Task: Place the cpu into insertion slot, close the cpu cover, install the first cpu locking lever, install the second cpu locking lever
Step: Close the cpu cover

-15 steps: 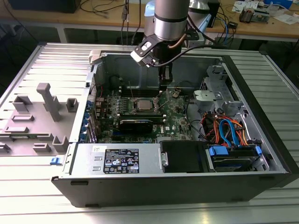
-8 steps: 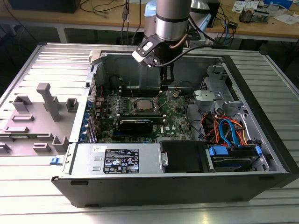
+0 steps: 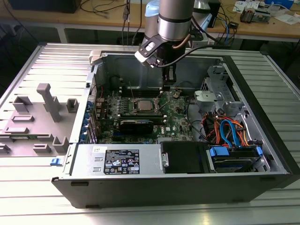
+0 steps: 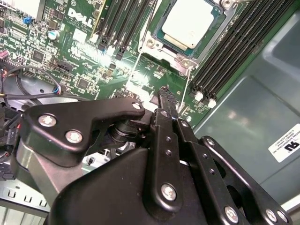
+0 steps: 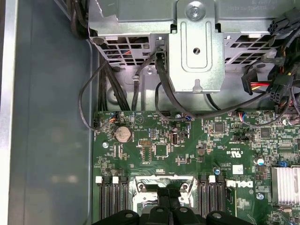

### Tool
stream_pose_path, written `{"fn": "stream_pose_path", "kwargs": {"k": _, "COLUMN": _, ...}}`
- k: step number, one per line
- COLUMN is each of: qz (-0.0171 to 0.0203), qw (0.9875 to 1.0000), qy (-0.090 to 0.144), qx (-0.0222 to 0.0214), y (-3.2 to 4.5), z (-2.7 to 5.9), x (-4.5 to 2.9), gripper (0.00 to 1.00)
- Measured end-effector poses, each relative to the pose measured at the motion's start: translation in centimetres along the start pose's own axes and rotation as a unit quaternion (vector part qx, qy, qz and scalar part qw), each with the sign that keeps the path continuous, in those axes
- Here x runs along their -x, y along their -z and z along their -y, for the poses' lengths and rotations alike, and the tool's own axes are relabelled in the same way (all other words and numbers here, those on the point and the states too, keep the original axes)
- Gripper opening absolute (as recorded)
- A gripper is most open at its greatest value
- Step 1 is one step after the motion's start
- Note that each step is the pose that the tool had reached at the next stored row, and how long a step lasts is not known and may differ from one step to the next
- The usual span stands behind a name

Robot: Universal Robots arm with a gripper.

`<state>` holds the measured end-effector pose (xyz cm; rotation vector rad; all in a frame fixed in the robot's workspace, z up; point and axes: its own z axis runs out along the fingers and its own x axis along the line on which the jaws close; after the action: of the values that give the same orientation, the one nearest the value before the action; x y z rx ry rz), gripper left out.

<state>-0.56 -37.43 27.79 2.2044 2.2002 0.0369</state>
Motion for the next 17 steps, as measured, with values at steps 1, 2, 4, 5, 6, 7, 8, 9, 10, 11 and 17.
{"fn": "stream_pose_path", "kwargs": {"k": 1, "qz": 0.0, "qw": 1.0, "qy": 0.0, "qx": 0.0, "y": 0.0, "z": -0.05, "x": 0.0, "gripper": 0.11}}
{"fn": "stream_pose_path", "kwargs": {"k": 2, "qz": 0.0, "qw": 1.0, "qy": 0.0, "qx": 0.0, "y": 0.0, "z": -0.09, "x": 0.0, "gripper": 0.11}}
{"fn": "stream_pose_path", "kwargs": {"k": 4, "qz": 0.0, "qw": 1.0, "qy": 0.0, "qx": 0.0, "y": -0.01, "z": -0.25, "x": 0.0, "gripper": 0.11}}
{"fn": "stream_pose_path", "kwargs": {"k": 5, "qz": 0.0, "qw": 1.0, "qy": 0.0, "qx": 0.0, "y": -0.01, "z": -0.29, "x": 0.0, "gripper": 0.11}}
{"fn": "stream_pose_path", "kwargs": {"k": 6, "qz": 0.0, "qw": 1.0, "qy": 0.0, "qx": 0.0, "y": -0.01, "z": -0.34, "x": 0.0, "gripper": 0.11}}
{"fn": "stream_pose_path", "kwargs": {"k": 7, "qz": 0.0, "qw": 1.0, "qy": 0.0, "qx": 0.0, "y": -0.01, "z": -0.41, "x": 0.0, "gripper": 0.11}}
{"fn": "stream_pose_path", "kwargs": {"k": 8, "qz": 0.0, "qw": 1.0, "qy": 0.0, "qx": 0.0, "y": -0.02, "z": -0.5, "x": 0.0, "gripper": 0.11}}
{"fn": "stream_pose_path", "kwargs": {"k": 9, "qz": 0.0, "qw": 1.0, "qy": 0.0, "qx": 0.0, "y": -0.02, "z": -0.57, "x": 0.0, "gripper": 0.11}}
{"fn": "stream_pose_path", "kwargs": {"k": 10, "qz": 0.0, "qw": 1.0, "qy": 0.0, "qx": 0.0, "y": -0.02, "z": -0.61, "x": 0.0, "gripper": 0.11}}
{"fn": "stream_pose_path", "kwargs": {"k": 11, "qz": 0.0, "qw": 1.0, "qy": 0.0, "qx": 0.0, "y": -0.02, "z": -0.64, "x": 0.0, "gripper": 0.11}}
{"fn": "stream_pose_path", "kwargs": {"k": 17, "qz": 0.0, "qw": 1.0, "qy": 0.0, "qx": 0.0, "y": -0.03, "z": -0.89, "x": 0.0, "gripper": 0.11}}
